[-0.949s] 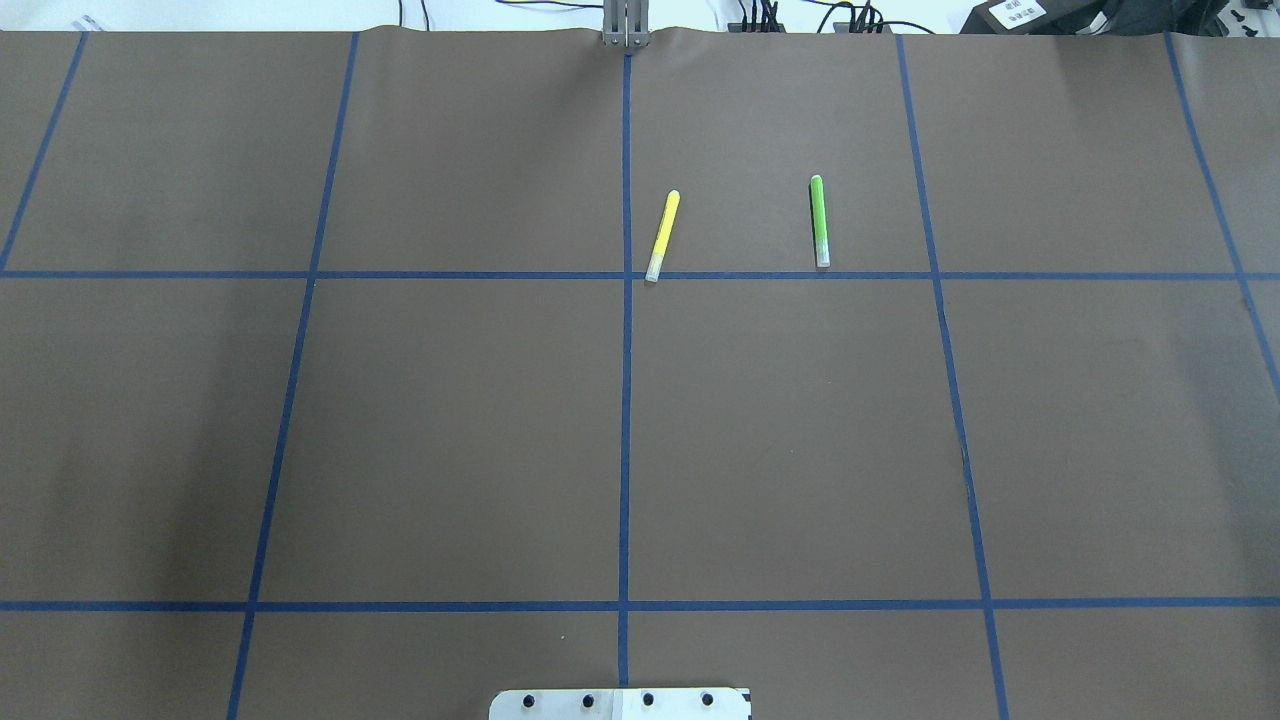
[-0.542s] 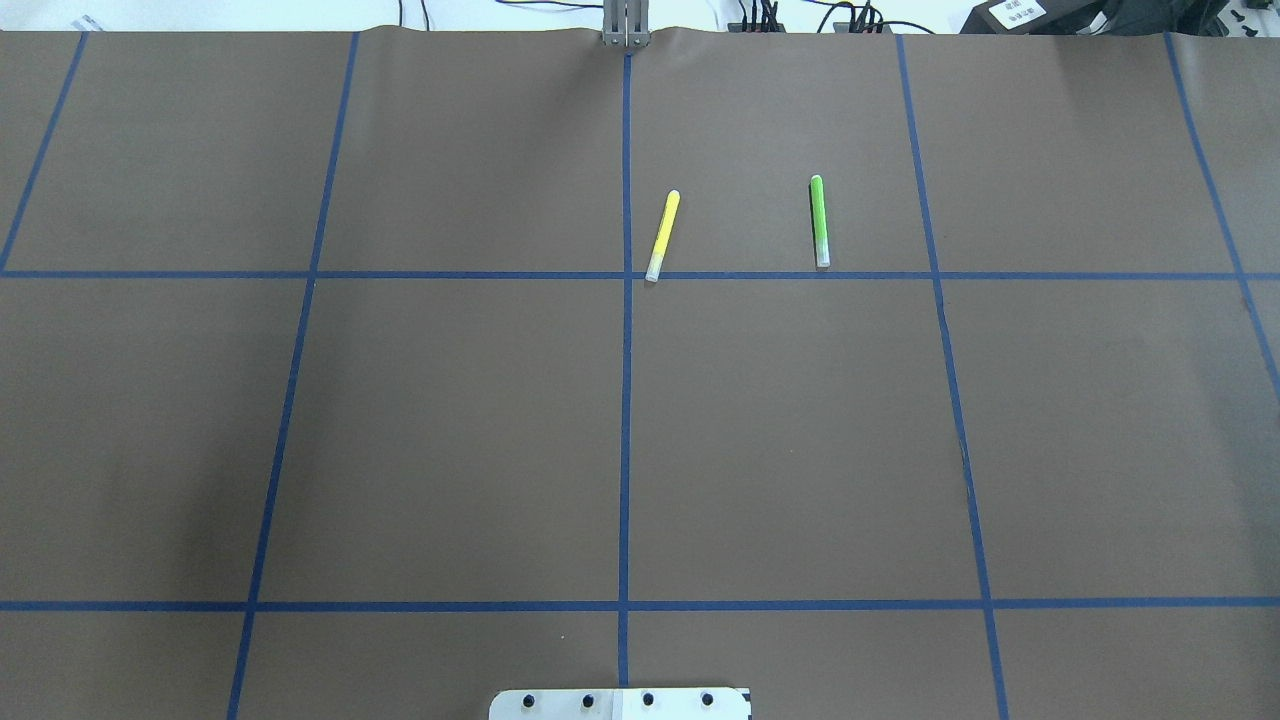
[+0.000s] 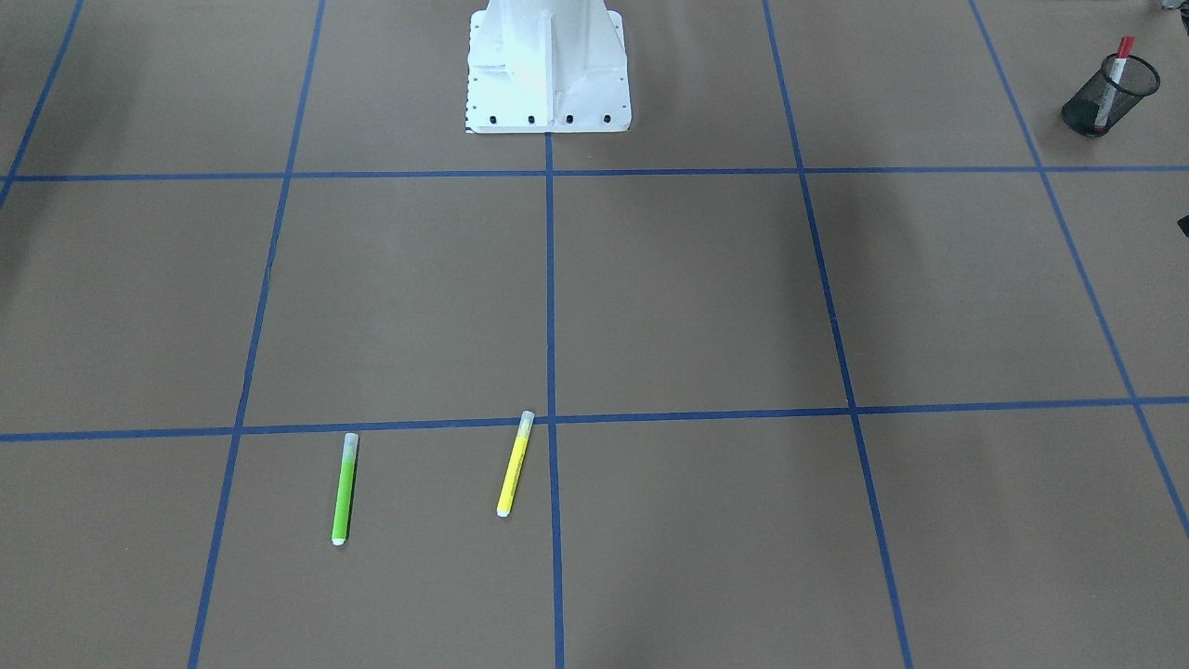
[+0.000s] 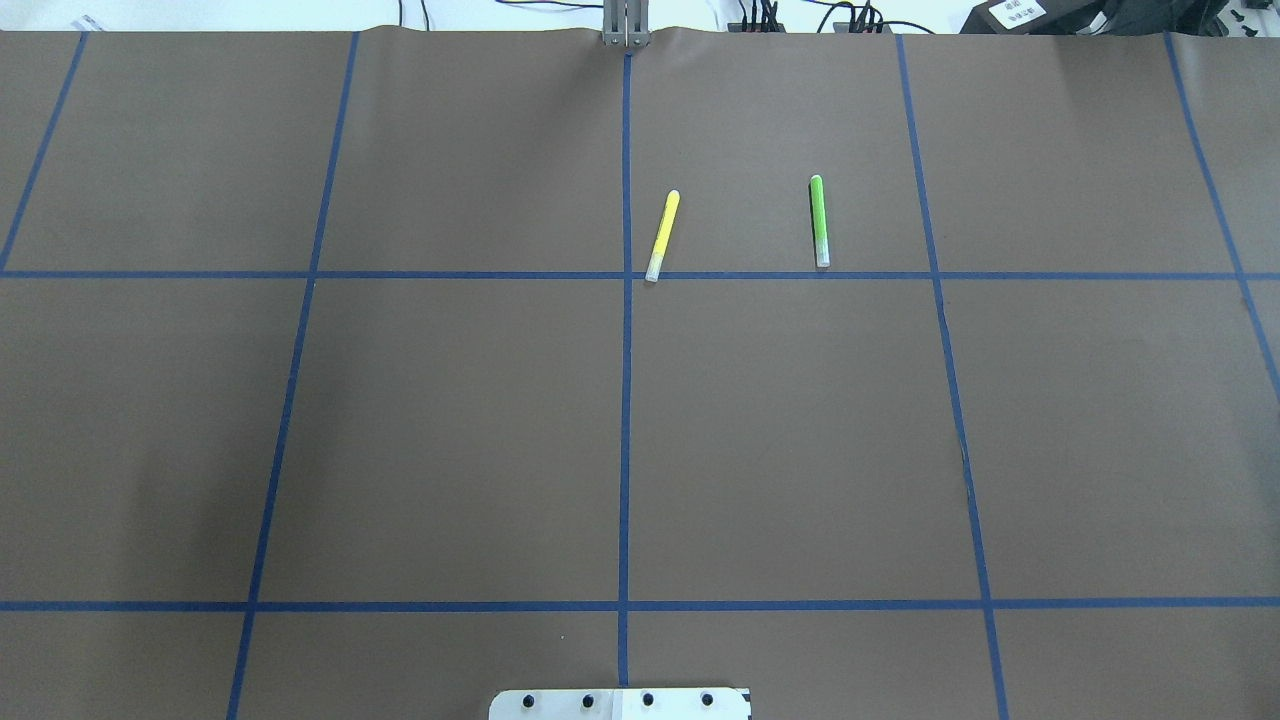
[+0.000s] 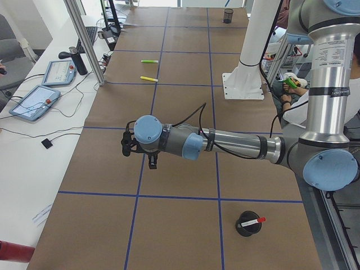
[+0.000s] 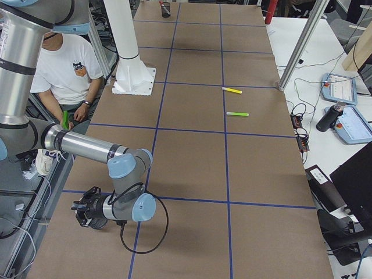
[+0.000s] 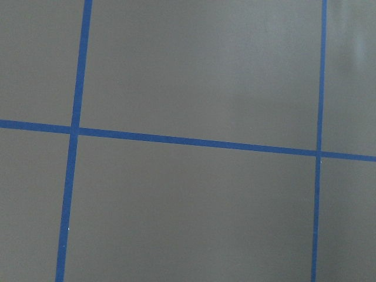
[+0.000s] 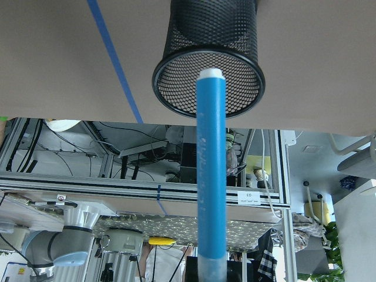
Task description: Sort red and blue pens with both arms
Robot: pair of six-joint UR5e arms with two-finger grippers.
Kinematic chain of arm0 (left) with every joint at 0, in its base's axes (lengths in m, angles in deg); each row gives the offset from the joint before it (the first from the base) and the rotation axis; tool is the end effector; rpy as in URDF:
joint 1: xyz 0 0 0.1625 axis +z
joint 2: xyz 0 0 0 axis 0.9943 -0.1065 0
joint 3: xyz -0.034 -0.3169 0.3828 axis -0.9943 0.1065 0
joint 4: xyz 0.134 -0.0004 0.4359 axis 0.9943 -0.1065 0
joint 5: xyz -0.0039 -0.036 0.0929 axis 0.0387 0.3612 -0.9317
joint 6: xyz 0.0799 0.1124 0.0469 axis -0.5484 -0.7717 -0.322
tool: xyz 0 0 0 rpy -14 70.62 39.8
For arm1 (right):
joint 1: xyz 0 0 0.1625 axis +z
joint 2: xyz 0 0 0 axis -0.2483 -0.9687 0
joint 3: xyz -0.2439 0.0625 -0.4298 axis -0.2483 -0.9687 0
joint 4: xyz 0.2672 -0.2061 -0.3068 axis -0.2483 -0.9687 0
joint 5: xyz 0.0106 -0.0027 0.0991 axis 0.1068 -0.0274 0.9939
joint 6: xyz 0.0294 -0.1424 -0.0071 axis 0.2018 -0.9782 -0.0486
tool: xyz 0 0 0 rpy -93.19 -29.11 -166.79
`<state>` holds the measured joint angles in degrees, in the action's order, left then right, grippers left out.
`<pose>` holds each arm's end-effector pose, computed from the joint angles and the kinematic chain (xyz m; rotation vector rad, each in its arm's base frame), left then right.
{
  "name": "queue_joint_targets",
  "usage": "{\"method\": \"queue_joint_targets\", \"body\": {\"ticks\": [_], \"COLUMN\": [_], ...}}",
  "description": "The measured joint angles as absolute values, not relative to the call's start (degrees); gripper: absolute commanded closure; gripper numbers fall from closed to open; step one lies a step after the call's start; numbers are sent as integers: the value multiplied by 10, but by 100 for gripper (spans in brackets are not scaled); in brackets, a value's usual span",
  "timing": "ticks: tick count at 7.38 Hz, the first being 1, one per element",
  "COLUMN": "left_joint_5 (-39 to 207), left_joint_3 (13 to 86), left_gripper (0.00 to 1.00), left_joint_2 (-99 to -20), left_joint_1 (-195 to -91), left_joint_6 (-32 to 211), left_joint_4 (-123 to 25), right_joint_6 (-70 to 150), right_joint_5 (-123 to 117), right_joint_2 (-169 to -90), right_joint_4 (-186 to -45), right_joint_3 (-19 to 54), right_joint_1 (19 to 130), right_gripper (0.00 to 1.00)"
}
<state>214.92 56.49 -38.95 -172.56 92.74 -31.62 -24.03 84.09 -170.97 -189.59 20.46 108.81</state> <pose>0.0085 -0.5396 0.6430 0.0632 1.1093 -0.1079 0.0927 -0.1236 0.8699 -1.0605 -0.8511 -0.3977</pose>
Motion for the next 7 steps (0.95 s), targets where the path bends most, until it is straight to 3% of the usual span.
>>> {"method": "queue_joint_targets", "body": {"ticks": [3, 4, 6, 7], "left_joint_5": [2148, 2148, 2148, 2148], "left_joint_3": [580, 590, 605, 607], "left_gripper": [0, 0, 0, 0], "left_joint_2": [-388, -387, -384, -384], "left_joint_1": [-1726, -1726, -1726, -1726], "left_joint_6": [932, 944, 960, 962], "left_joint_4": [-315, -314, -313, -313], "right_joint_6": [-247, -248, -249, -249], "right_joint_5": [851, 857, 873, 876], "right_joint_2": [-1707, -1706, -1706, -1706], "right_joint_4": [-1883, -1876, -1864, -1862], "right_joint_3": [151, 134, 112, 108], "right_joint_1": [1088, 1088, 1087, 1087], "right_gripper": [100, 87, 56, 1]}}
